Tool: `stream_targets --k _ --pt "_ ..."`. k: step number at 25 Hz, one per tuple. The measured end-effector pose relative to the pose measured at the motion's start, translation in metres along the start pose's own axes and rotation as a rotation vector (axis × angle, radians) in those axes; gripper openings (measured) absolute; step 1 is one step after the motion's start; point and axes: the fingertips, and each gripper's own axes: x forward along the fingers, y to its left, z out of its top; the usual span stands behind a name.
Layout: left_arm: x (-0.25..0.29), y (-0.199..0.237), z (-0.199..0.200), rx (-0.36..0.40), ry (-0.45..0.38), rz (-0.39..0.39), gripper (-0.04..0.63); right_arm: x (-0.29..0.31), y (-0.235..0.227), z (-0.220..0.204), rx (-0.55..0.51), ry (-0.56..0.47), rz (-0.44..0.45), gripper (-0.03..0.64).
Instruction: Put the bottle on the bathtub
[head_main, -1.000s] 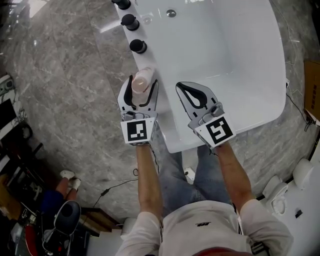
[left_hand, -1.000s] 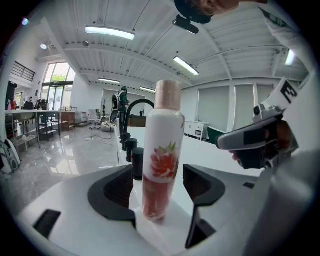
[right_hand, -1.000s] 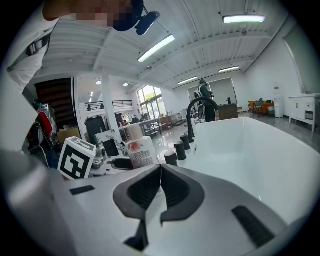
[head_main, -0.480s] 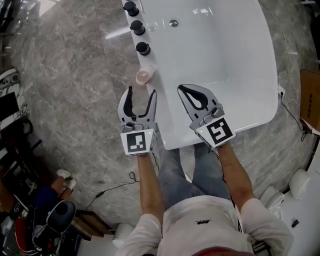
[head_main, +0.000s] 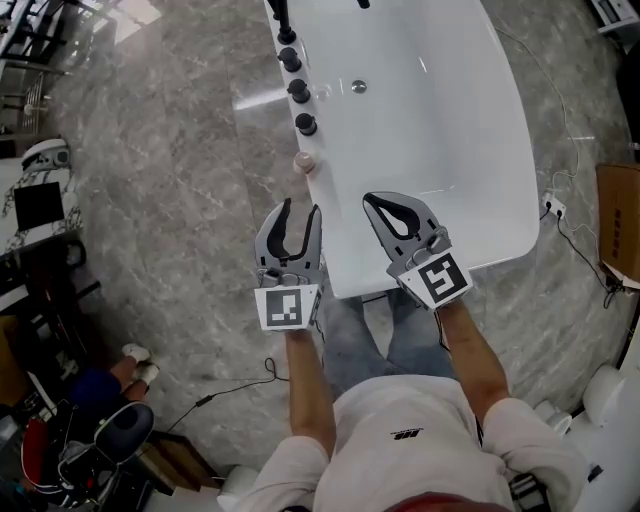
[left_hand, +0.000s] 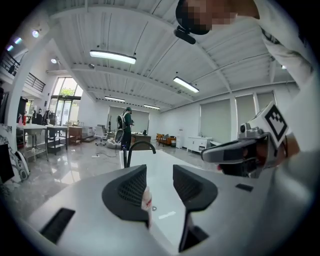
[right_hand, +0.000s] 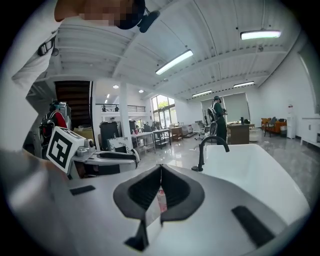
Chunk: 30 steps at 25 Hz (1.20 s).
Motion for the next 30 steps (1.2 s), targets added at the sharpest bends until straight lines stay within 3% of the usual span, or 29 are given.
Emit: stream_targets --k 7,14,30 --pt "-0.032 -0.022 0.077 0.034 -0.079 -0.007 0.079 -0.035 0.015 0.067 -0.064 -0.054 0.027 -0.005" --pt "-0.064 -0.045 0.127 0.059 -0.098 -0.007 0.021 -0.069 0.036 0.117 -0.104 -0.100 0.058 -0.006" --pt "-0.113 -0.080 0.179 0.095 -0.138 -0.006 0.011 -0.118 0.069 0.161 -0.152 -0.121 0.091 -0.006"
